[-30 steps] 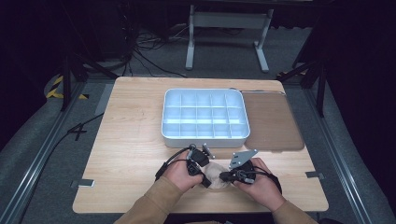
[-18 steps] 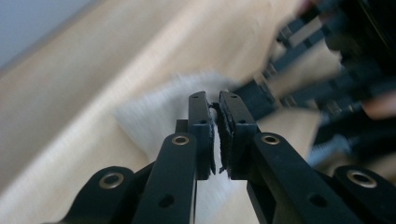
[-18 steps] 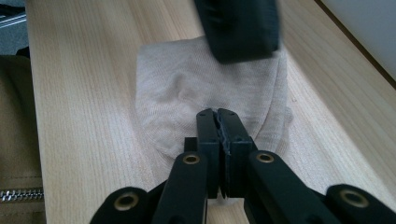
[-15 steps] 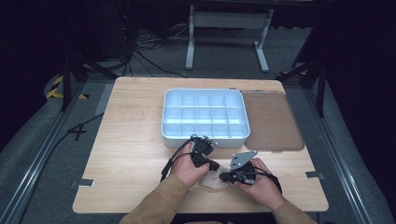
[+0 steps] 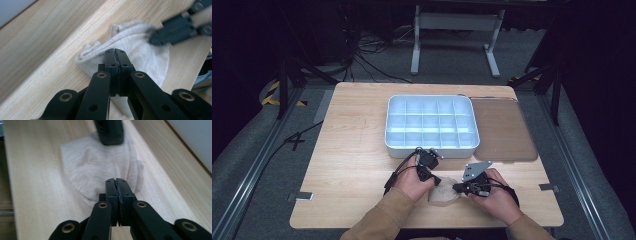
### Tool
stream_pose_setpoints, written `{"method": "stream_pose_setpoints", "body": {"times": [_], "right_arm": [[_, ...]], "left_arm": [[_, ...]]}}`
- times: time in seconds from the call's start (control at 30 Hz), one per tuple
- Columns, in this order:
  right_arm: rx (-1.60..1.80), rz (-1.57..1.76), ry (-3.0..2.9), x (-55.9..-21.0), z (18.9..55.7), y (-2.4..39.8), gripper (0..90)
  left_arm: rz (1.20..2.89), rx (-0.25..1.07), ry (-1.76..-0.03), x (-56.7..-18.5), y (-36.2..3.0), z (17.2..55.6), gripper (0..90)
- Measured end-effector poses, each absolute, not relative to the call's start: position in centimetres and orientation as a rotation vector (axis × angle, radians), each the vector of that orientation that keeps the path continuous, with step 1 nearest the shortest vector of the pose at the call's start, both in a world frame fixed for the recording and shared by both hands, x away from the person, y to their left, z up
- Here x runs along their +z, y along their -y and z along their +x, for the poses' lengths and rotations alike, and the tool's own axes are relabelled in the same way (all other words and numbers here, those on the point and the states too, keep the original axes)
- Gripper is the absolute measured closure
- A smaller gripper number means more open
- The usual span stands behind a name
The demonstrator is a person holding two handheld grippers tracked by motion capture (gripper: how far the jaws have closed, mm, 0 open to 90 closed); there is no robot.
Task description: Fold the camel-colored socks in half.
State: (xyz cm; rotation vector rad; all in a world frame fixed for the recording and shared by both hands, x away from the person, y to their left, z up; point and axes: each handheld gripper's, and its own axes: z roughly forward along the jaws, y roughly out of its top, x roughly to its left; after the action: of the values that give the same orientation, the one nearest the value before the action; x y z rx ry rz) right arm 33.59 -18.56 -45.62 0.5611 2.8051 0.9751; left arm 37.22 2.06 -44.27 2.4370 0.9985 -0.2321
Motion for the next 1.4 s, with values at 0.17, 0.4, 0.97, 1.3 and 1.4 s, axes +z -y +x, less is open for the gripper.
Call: {"method": "stream_pose_setpoints", "body": {"times": [0.17,0.4,0.97,1.3,1.4], "right_arm": [[0.979,0.555,-2.796,-45.7,33.8,18.7,89.6],[0.973,0.563,-2.768,-45.8,33.9,18.8,89.7],[1.072,0.518,-2.741,-44.0,32.8,17.7,90.0],[1.153,0.539,-2.744,-44.6,32.5,16.4,90.0],[1.1,0.541,-2.774,-45.3,32.6,16.0,90.0]], "left_arm": [[2.433,-0.24,-1.007,-44.3,-2.3,37.2,89.6],[2.433,-0.241,-0.999,-44.1,-2.6,37.2,89.4],[2.415,-0.202,-0.943,-42.0,-4.5,35.9,85.6],[2.471,-0.161,-0.911,-40.9,-5.2,34.9,84.7],[2.475,-0.165,-0.917,-41.1,-5.4,35.0,84.7]]}}
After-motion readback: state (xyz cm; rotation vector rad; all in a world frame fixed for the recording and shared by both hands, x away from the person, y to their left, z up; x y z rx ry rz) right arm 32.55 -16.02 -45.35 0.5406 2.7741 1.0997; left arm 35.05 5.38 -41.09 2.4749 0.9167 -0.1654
